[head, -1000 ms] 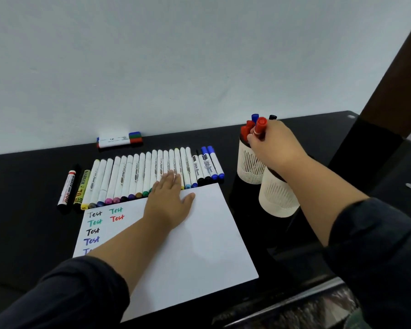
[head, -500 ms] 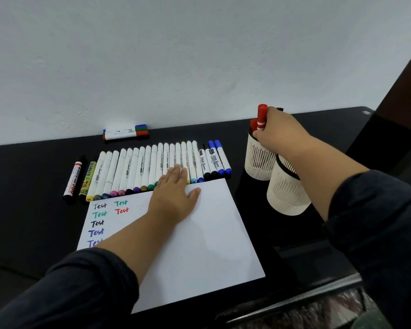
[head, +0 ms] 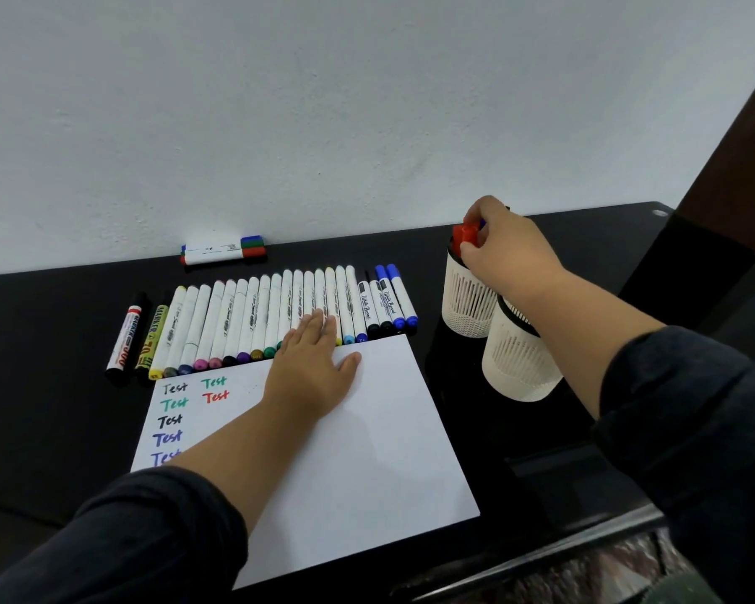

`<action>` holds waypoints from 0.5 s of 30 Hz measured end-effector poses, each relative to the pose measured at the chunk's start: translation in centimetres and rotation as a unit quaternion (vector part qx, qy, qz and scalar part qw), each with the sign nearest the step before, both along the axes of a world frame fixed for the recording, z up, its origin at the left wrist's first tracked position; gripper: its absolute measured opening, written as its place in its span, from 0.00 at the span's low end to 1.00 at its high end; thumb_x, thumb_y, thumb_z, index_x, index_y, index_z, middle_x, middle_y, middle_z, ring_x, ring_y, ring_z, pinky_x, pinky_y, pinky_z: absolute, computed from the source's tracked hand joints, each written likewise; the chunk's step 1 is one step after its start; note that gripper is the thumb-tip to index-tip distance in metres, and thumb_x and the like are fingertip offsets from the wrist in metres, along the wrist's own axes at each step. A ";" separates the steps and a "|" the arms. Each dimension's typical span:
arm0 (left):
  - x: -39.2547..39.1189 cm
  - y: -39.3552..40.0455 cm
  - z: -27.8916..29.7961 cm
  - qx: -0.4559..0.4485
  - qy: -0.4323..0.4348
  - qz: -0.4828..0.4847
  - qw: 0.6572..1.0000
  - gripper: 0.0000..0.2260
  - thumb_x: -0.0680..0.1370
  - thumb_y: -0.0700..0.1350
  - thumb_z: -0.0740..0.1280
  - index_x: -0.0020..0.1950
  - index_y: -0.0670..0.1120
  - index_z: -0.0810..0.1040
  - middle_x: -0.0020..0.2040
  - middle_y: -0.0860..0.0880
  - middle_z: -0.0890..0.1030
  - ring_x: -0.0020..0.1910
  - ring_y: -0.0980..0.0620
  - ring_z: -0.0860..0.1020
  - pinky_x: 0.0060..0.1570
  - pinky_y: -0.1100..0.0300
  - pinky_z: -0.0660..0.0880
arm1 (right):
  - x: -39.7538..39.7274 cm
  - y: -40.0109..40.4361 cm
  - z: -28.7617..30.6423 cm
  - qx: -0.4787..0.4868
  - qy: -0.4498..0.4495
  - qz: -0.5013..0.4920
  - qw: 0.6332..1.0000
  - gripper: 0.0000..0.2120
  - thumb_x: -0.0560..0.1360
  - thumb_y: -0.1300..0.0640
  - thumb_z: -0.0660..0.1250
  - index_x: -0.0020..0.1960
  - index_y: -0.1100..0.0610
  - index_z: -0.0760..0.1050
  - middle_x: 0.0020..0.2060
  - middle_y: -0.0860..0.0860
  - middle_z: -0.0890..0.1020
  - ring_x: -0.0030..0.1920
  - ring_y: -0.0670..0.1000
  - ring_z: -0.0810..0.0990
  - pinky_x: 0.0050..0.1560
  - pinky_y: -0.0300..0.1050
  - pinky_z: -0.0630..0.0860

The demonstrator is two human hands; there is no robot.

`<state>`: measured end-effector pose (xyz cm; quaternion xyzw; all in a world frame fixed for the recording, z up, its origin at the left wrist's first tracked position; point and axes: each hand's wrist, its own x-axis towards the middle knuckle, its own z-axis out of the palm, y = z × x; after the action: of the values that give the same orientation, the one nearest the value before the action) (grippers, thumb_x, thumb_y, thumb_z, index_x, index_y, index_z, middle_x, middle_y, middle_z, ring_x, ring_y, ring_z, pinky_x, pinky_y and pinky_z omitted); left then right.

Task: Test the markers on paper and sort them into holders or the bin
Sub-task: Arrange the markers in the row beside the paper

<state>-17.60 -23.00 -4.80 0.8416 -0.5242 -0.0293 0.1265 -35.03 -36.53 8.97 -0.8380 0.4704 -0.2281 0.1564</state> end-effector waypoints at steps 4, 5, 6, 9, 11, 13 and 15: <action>0.0 0.1 0.1 0.002 -0.003 0.003 1.000 0.29 0.81 0.57 0.51 0.78 0.45 0.47 0.78 0.48 0.46 0.76 0.51 0.43 0.72 0.58 0.41 | 0.0 0.1 0.1 -0.022 0.038 0.010 0.999 0.11 0.79 0.55 0.61 0.60 0.55 0.69 0.49 0.53 0.77 0.47 0.53 0.77 0.45 0.48 0.76; -0.1 0.2 0.2 0.000 -0.003 0.002 1.000 0.29 0.81 0.57 0.51 0.78 0.45 0.47 0.78 0.48 0.46 0.76 0.51 0.43 0.72 0.57 0.41 | 0.1 0.1 0.3 -0.036 0.055 0.014 0.998 0.11 0.79 0.55 0.60 0.60 0.55 0.69 0.49 0.53 0.77 0.46 0.52 0.76 0.44 0.47 0.75; -0.1 0.3 0.3 0.000 0.000 -0.001 1.000 0.29 0.81 0.57 0.51 0.78 0.45 0.47 0.78 0.48 0.46 0.76 0.51 0.43 0.73 0.57 0.41 | 0.2 0.1 0.4 -0.057 0.080 0.018 0.995 0.11 0.79 0.54 0.59 0.60 0.56 0.69 0.50 0.53 0.76 0.46 0.52 0.75 0.43 0.46 0.74; 0.3 0.5 1.1 -0.010 0.038 -0.004 0.999 0.30 0.80 0.58 0.52 0.78 0.46 0.48 0.78 0.50 0.47 0.76 0.53 0.45 0.73 0.58 0.43 | 0.7 0.2 1.1 -0.134 0.172 0.032 0.975 0.13 0.81 0.52 0.56 0.62 0.58 0.68 0.52 0.55 0.74 0.49 0.54 0.74 0.43 0.46 0.71; 1.2 0.8 1.8 -0.023 0.066 0.012 0.997 0.31 0.80 0.58 0.54 0.78 0.47 0.50 0.78 0.50 0.49 0.76 0.53 0.47 0.73 0.58 0.46 | 1.2 0.3 1.6 -0.171 0.212 0.044 0.961 0.13 0.81 0.53 0.54 0.61 0.59 0.68 0.52 0.55 0.72 0.50 0.55 0.72 0.43 0.46 0.68; 2.6 1.2 2.5 -0.028 0.069 0.027 0.997 0.30 0.80 0.57 0.56 0.77 0.46 0.51 0.78 0.50 0.51 0.76 0.53 0.49 0.73 0.57 0.48 | 2.2 0.4 2.1 -0.203 0.238 0.063 0.948 0.13 0.81 0.54 0.54 0.60 0.59 0.69 0.51 0.55 0.72 0.48 0.53 0.70 0.42 0.46 0.67; 4.1 2.0 3.2 -0.020 0.052 0.043 0.998 0.30 0.80 0.57 0.55 0.77 0.47 0.51 0.78 0.50 0.51 0.76 0.53 0.49 0.73 0.56 0.49 | 3.5 0.8 2.5 -0.224 0.267 0.085 0.934 0.13 0.81 0.54 0.53 0.60 0.59 0.69 0.49 0.54 0.72 0.48 0.53 0.71 0.41 0.45 0.66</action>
<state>-13.46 -21.03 -1.60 0.8581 -0.4807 -0.0566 0.1714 -31.54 -35.71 11.49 -0.9181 0.3588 -0.0813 -0.1476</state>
